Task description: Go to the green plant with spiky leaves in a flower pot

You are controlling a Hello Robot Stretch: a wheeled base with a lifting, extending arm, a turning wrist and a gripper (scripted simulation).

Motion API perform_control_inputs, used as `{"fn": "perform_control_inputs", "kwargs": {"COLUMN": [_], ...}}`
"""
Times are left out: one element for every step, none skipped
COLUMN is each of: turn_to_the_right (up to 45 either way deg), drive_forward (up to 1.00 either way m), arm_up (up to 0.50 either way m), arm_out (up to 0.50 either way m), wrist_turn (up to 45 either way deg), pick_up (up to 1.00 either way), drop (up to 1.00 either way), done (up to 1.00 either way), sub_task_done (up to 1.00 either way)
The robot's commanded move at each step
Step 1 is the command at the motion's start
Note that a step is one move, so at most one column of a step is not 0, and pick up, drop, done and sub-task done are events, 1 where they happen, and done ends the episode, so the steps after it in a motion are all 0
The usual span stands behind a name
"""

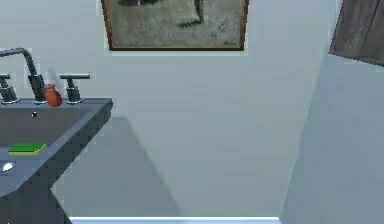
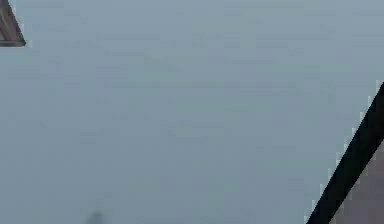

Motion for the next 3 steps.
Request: {"fn": "perform_control_inputs", "kwargs": {"turn_to_the_right": [45.0,45.0,45.0], "drive_forward": [0.00,0.00,0.00], "arm_up": [0.00,0.00,0.00], "arm_out": [0.00,0.00,0.00], "wrist_turn": [0.0,0.0,0.0], "pick_up": [0.00,0.00,0.00], "drop": [0.00,0.00,0.00], "done": [0.00,0.00,0.00], "sub_task_done": [0.00,0.00,0.00]}}
